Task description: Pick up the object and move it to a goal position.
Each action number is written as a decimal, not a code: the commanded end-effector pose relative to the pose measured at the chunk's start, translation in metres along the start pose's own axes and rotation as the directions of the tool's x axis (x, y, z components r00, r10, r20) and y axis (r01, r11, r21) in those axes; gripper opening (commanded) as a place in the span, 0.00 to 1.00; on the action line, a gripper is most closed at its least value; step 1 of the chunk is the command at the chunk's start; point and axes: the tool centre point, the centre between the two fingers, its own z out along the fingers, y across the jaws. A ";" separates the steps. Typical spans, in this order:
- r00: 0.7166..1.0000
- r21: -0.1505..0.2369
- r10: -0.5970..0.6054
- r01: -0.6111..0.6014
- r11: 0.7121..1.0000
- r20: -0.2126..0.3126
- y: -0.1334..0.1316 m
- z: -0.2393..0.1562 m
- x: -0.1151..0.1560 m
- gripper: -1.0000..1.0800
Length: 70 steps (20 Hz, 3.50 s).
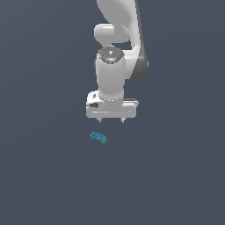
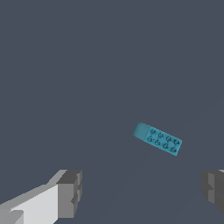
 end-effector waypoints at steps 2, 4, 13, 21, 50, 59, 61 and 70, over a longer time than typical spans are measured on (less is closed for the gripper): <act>1.000 -0.001 0.000 0.000 1.000 -0.001 0.000 0.000 0.000 0.96; 1.000 -0.004 -0.001 0.001 1.000 -0.006 0.000 -0.003 0.001 0.96; 0.999 -0.024 -0.002 0.001 1.000 -0.035 0.002 -0.018 0.005 0.96; 0.998 -0.027 -0.056 0.055 0.998 -0.028 0.006 -0.012 0.006 0.96; 0.765 0.000 -0.643 0.643 0.766 0.035 0.049 0.061 0.002 0.96; 0.606 0.027 -0.795 0.794 0.607 0.037 0.063 0.086 -0.001 0.96; 0.569 0.033 -0.821 0.821 0.571 0.036 0.066 0.091 -0.002 0.96; 0.449 0.050 -0.893 0.892 0.450 0.027 0.074 0.107 -0.005 0.96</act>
